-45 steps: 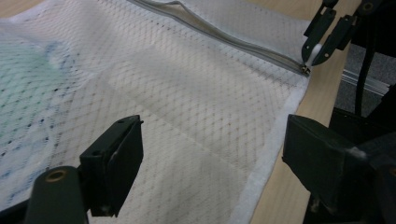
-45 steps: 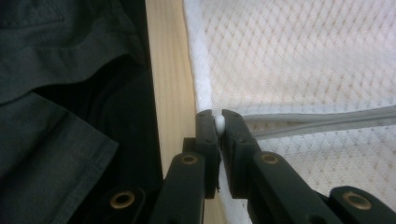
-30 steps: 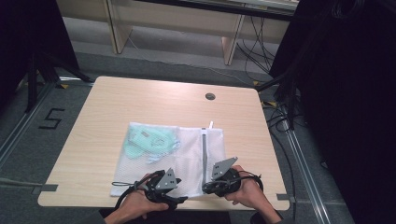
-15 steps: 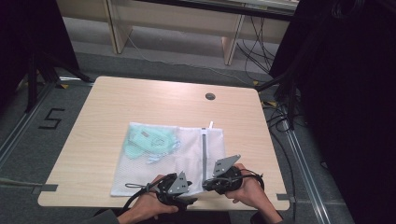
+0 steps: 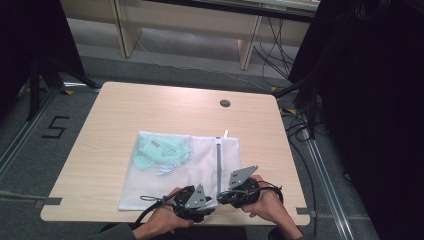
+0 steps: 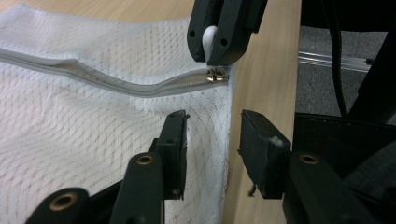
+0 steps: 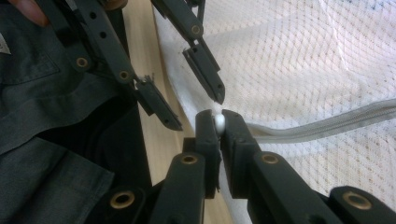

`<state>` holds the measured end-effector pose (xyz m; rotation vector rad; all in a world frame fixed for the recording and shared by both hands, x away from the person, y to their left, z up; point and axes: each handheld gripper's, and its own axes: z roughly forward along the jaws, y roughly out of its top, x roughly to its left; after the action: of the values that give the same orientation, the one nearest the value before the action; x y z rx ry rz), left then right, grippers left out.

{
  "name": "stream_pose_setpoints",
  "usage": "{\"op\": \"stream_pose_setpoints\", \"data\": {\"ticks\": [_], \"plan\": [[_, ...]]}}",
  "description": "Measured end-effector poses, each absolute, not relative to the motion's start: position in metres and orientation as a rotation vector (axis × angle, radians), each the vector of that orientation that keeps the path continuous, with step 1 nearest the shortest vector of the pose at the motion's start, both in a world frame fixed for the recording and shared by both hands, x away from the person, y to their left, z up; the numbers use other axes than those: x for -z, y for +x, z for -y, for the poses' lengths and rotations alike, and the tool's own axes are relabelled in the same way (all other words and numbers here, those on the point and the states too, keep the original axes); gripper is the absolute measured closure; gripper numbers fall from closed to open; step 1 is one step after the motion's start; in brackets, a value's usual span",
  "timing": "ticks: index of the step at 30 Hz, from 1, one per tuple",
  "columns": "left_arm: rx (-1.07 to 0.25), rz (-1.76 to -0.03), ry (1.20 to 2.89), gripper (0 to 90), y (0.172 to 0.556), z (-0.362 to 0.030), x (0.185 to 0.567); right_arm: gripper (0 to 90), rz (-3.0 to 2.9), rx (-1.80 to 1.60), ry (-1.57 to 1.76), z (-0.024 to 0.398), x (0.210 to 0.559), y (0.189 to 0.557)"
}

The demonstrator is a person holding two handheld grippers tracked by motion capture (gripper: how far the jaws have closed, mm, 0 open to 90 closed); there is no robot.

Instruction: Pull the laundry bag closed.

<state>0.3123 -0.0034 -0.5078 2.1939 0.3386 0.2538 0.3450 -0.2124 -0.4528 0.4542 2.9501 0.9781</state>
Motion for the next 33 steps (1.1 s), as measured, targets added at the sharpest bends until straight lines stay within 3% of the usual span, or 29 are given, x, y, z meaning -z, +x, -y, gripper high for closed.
{"op": "stream_pose_setpoints", "data": {"ticks": [18, 33], "plan": [[-0.333, -0.216, 2.228, 84.8, 0.3107, 0.0126, 0.5064, 86.3, -2.938, -0.983, 0.422, 0.2121, 0.4532, 0.3467], [-0.354, -0.190, 2.249, 87.8, 0.3085, 0.0128, 0.5057, 86.3, -2.958, -0.971, 0.458, 0.2130, 0.4587, 0.3502]]}}
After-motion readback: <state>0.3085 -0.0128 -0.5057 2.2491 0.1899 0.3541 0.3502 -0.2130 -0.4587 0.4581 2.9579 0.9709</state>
